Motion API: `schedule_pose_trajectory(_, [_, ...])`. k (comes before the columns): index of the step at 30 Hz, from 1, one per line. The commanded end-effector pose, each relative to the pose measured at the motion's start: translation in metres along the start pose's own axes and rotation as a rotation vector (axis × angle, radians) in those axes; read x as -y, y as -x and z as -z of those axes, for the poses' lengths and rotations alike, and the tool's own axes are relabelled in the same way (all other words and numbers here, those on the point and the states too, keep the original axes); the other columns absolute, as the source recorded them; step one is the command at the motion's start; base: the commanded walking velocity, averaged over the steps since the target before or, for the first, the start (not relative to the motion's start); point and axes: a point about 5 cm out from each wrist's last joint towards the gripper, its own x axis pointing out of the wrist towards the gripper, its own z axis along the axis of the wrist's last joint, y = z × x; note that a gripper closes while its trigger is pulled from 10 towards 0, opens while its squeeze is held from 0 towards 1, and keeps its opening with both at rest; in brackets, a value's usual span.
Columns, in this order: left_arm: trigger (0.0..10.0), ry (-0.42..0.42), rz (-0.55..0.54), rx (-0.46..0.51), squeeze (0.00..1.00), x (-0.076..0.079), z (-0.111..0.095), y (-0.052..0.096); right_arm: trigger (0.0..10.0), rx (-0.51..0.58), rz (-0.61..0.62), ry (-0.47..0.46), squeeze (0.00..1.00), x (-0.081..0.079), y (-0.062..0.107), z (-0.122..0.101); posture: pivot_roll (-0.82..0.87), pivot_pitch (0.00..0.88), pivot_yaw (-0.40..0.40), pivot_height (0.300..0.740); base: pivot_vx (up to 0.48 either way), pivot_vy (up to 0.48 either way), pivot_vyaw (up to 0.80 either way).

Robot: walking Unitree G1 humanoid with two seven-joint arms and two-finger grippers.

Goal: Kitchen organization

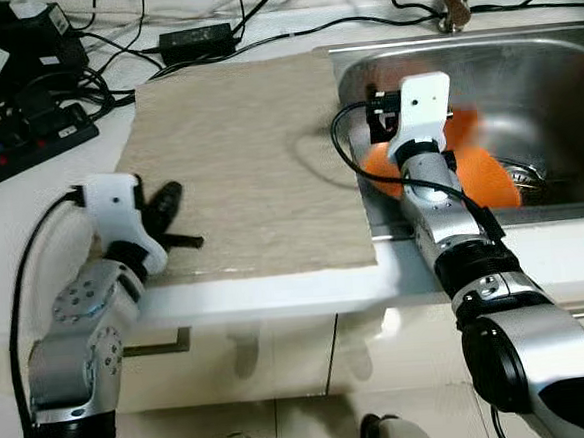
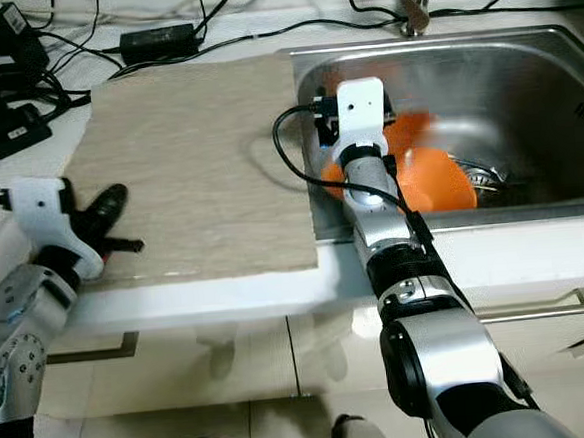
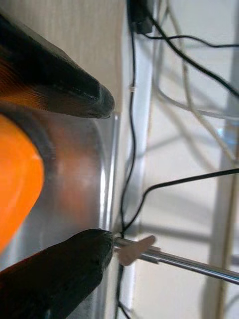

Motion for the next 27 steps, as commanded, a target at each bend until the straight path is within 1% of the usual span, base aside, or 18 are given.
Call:
schedule_pose_trajectory(1, [10.0, -0.015, -0.012, 0.059, 0.00, 0.002, -0.012, -0.002, 10.0, 0.018, 0.008, -0.013, 0.00, 0.004, -0.001, -0.004, 0.11, 0.067, 0.031, 0.715, 0.000, 0.000, 0.00])
schedule_pose_trajectory(4, [10.0, -0.020, -0.009, 0.062, 0.00, 0.004, -0.011, -0.003, 10.0, 0.032, 0.009, -0.009, 0.00, 0.005, -0.003, -0.008, 0.11, 0.060, 0.026, 0.715, 0.000, 0.000, 0.00])
schedule_pose_trajectory(6, [10.0, -0.016, -0.002, 0.057, 0.00, 0.006, -0.007, -0.003, 10.0, 0.062, 0.005, -0.008, 0.00, 0.005, -0.005, -0.017, 0.10, 0.057, 0.023, 0.715, 0.000, 0.000, 0.00])
schedule_pose_trajectory(11, [10.0, -0.016, 0.008, 0.065, 0.00, 0.010, -0.008, -0.006, 10.0, 0.085, 0.003, -0.014, 0.00, 0.006, -0.009, -0.024, 0.10, 0.044, 0.015, 0.715, 0.000, 0.000, 0.00])
schedule_pose_trajectory(12, [10.0, -0.012, 0.011, 0.065, 0.00, 0.011, -0.008, -0.009, 10.0, 0.109, -0.004, -0.026, 0.00, 0.005, -0.012, -0.033, 0.10, 0.022, 0.006, 0.715, 0.000, 0.000, 0.00])
schedule_pose_trajectory(13, [10.0, -0.012, 0.011, 0.065, 0.00, 0.011, -0.008, -0.009, 10.0, 0.109, -0.004, -0.026, 0.00, 0.005, -0.012, -0.033, 0.10, 0.022, 0.006, 0.715, 0.000, 0.000, 0.00])
schedule_pose_trajectory(14, [10.0, -0.011, 0.013, 0.063, 0.00, 0.013, -0.006, -0.012, 10.0, 0.121, -0.010, -0.041, 0.00, 0.005, -0.015, -0.039, 0.10, 0.006, -0.001, 0.715, 0.000, 0.000, 0.00])
schedule_pose_trajectory(15, [10.0, -0.011, 0.014, 0.061, 0.00, 0.013, -0.006, -0.013, 10.0, 0.120, -0.012, -0.045, 0.00, 0.005, -0.016, -0.040, 0.09, 0.002, -0.002, 0.715, 0.000, 0.000, 0.00])
schedule_pose_trajectory(16, [10.0, -0.011, 0.014, 0.061, 0.00, 0.013, -0.006, -0.013, 10.0, 0.120, -0.012, -0.045, 0.00, 0.005, -0.016, -0.040, 0.09, 0.002, -0.002, 0.715, 0.000, 0.000, 0.00])
schedule_pose_trajectory(21, [10.0, -0.004, 0.030, 0.034, 0.00, 0.018, 0.001, -0.022, 10.0, 0.148, -0.024, -0.083, 0.00, 0.006, -0.024, -0.059, 0.09, 0.000, -0.009, 0.715, 0.000, 0.000, 0.00])
schedule_pose_trajectory(23, [10.0, -0.004, 0.028, 0.025, 0.00, 0.019, 0.003, -0.027, 10.0, 0.166, -0.045, -0.095, 0.00, 0.003, -0.025, -0.068, 0.08, 0.000, -0.011, 0.715, 0.000, 0.000, 0.00])
schedule_pose_trajectory(27, [10.0, -0.011, 0.027, 0.032, 0.00, 0.018, 0.001, -0.031, 10.0, 0.162, -0.058, -0.109, 0.00, -0.001, -0.024, -0.068, 0.08, 0.000, -0.011, 0.715, 0.000, 0.000, 0.00])
